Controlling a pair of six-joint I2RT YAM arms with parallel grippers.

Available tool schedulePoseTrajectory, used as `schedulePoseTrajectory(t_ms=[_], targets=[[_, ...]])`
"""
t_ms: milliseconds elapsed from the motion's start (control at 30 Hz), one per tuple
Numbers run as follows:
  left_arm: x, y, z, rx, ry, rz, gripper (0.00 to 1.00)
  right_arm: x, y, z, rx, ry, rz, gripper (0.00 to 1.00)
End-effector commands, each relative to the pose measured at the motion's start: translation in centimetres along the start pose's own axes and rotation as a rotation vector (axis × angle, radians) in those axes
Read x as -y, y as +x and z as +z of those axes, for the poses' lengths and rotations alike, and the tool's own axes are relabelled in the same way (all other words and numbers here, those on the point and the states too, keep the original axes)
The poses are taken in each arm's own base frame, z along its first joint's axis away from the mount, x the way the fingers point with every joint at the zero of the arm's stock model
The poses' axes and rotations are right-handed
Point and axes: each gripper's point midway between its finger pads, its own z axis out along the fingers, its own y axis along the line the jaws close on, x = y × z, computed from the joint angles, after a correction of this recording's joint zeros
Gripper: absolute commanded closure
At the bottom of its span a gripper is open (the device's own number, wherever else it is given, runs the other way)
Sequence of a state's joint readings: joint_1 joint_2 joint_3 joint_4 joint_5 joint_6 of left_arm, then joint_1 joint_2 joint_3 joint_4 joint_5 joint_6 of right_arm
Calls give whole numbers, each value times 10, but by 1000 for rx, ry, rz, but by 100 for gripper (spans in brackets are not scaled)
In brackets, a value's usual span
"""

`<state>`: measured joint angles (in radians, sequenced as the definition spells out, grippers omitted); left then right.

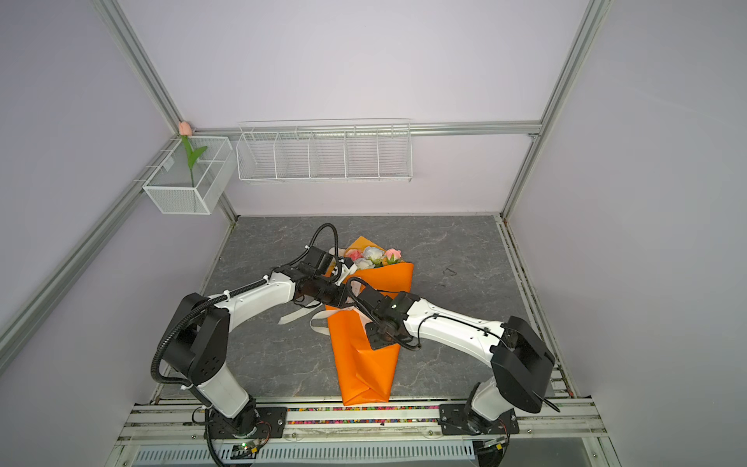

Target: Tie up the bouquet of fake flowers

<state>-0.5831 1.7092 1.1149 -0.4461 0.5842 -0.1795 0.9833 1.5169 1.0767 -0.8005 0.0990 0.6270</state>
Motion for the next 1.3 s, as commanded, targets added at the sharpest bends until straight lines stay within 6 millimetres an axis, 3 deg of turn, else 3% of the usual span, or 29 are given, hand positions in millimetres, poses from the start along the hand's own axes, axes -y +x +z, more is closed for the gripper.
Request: schedulePoseTrajectory(t_ms=[0,100,200,333,433,533,867,1067,1267], targets=[[4,-2,-1,3,13,7,100,5,8,10,-42,24,32,85],[5,-3,-1,2,17,6,100,-16,-17,18,-25,-31,53,73],[6,-4,-1,2,17,8,100,-22,-30,31,-21,-12,72,56],[5,-3,-1,2,13,10,100,-15,-38,44,-27,52,73,50],[4,-2,-1,2,10,12,100,-22,-44,53,-15,30,65,49],[3,-2,0,1,10,8,100,-27,-49,60,-15,16,54,53],[2,0,1,-4,10,5,100,-19,-41,65,-17,38,85,93],[1,1,0,0,1,4,100,-26,-32,48,-25,-11,68,94],[2,3,0,-6,11,-1,96,-19,1,34,-57,-43,101,94]])
